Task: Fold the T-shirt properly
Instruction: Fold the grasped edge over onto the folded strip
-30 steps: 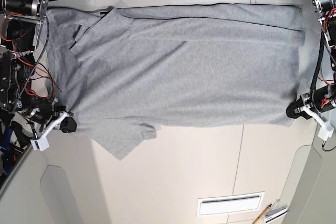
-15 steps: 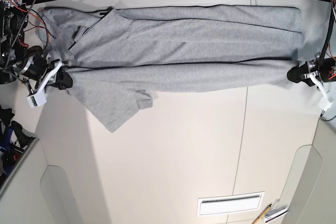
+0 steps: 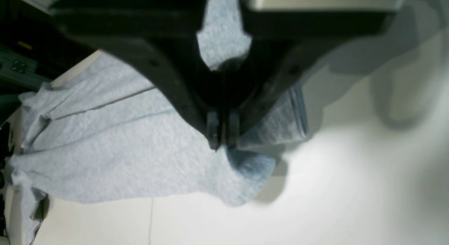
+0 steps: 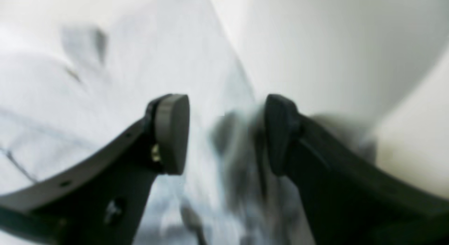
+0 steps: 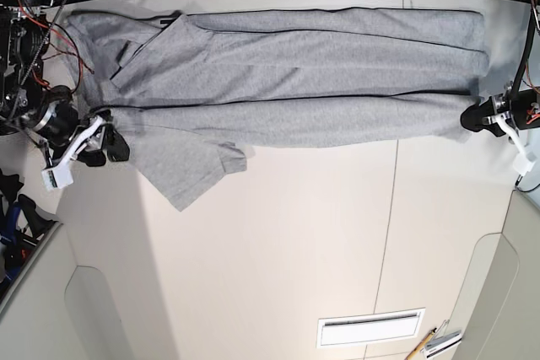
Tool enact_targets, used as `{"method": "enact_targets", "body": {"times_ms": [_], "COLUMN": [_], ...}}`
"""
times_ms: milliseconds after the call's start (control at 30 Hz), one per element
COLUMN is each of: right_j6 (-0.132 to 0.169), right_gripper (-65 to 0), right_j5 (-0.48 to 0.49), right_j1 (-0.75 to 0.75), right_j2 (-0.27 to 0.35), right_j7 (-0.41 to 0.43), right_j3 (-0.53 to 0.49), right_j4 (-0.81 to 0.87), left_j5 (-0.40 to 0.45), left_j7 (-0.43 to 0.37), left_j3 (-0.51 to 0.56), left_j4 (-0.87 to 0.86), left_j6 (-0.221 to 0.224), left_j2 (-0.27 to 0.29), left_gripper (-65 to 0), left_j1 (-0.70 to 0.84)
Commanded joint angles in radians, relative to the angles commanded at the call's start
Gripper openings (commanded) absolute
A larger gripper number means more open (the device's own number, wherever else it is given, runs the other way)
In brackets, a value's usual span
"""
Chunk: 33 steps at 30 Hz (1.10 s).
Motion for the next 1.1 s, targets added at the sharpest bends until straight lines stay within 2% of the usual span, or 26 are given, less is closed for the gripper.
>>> {"method": "enact_targets", "body": {"times_ms": [100, 233, 367, 567, 633, 833, 933, 1000, 1100], "right_j6": [-0.015, -0.027, -0.031, -0.026, -0.011, -0.014, -0.014, -0.014, -0.014], "right_gripper": [-31.1, -31.1, -31.1, -31.1, -31.1, -31.2, -31.3, -36.4, -55.7], "right_j5": [-0.05, -0.171, -0.181, -0.189, -0.189, -0.187, -0.18, -0.173, -0.174], "right_j1": [0.05, 0.093, 0.155, 0.241, 0.238, 0.238, 0.238, 0.238, 0.238], "right_j2": [-0.05, -0.11, -0.115, -0.115, -0.115, -0.116, -0.116, -0.121, -0.132], "right_j7": [0.018, 0.071, 0.121, 0.127, 0.127, 0.127, 0.127, 0.127, 0.127], "right_j3": [0.0, -0.002, -0.012, -0.031, -0.069, -0.255, -0.307, -0.312, -0.312], "right_j4": [0.0, -0.024, -0.172, -0.386, -0.401, -0.406, -0.406, -0.406, -0.403], "left_j5": [-0.001, -0.001, -0.001, -0.005, -0.01, -0.016, -0.016, -0.016, -0.016], "left_j7": [0.003, 0.003, 0.003, 0.003, 0.003, 0.003, 0.003, 0.003, 0.003], "left_j3": [0.0, 0.0, 0.0, 0.0, 0.0, 0.0, 0.0, 0.0, 0.0], "left_j4": [0.0, 0.0, 0.0, 0.0, 0.0, 0.0, 0.0, 0.0, 0.0], "left_j6": [0.0, 0.0, 0.0, 0.0, 0.0, 0.0, 0.0, 0.0, 0.0], "left_j2": [0.0, 0.0, 0.0, 0.0, 0.0, 0.006, 0.006, 0.006, 0.006], "left_gripper": [-65.0, -65.0, -65.0, -65.0, -65.0, -65.0, -65.0, -65.0, -65.0], "left_j1": [0.0, 0.0, 0.0, -0.001, -0.001, -0.001, -0.001, 0.0, 0.0]}}
